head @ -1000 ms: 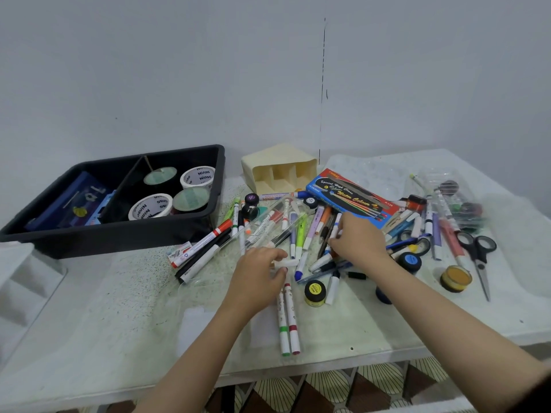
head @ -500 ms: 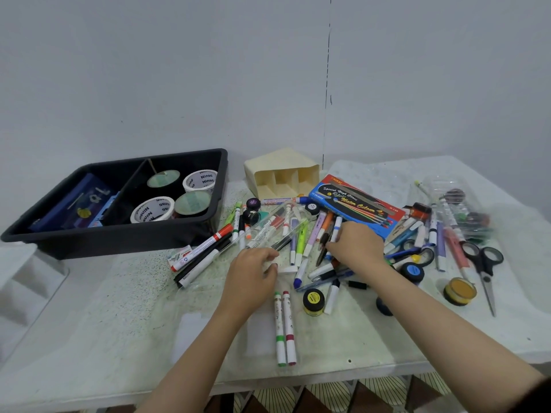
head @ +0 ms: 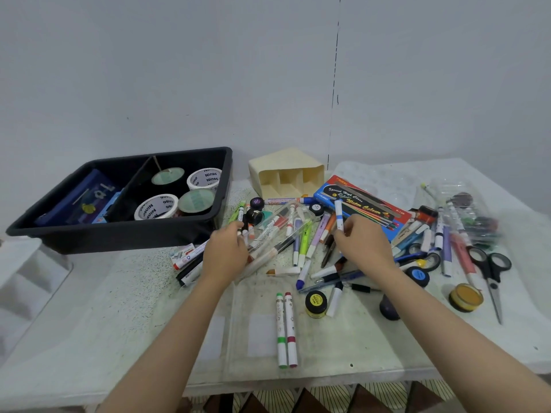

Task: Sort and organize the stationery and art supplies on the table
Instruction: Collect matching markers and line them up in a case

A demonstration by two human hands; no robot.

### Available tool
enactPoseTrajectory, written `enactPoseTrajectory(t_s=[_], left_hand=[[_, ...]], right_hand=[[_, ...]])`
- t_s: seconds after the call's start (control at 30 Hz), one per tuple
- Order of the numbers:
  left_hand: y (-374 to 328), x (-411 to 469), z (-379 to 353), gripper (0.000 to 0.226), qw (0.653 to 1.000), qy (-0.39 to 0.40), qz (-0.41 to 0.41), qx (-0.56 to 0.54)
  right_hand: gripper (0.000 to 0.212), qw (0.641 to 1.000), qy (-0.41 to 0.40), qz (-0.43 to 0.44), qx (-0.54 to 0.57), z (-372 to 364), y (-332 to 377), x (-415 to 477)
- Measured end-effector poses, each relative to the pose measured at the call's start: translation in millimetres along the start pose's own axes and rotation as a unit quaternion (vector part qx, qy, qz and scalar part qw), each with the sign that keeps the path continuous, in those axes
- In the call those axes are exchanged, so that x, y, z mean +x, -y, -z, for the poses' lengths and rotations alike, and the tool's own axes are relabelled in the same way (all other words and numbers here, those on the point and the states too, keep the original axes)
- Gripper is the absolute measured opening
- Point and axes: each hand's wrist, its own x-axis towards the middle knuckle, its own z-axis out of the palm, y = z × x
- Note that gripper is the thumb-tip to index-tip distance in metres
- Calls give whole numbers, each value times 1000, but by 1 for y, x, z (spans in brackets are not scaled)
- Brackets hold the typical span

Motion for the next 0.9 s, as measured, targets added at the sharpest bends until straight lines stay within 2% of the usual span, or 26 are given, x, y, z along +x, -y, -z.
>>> enactPoseTrajectory(t_s=[0.2,0.47,0.73,0.9], left_hand=[[14,7,12,36,999,19,8,38],[17,12,10,24,992,60,68,-90],[6,25,6,29,990,111,63,-54],[-5,38,1,18,993,106,36,-30]], right_hand=[[8,997,-16,58,54,7,-5,-14],[7,996,-18,59,60,2,-13,-21],[7,996,-8,72,43,-2,-12,-34],[5,994,-22,105,37,-5,-11,-42]])
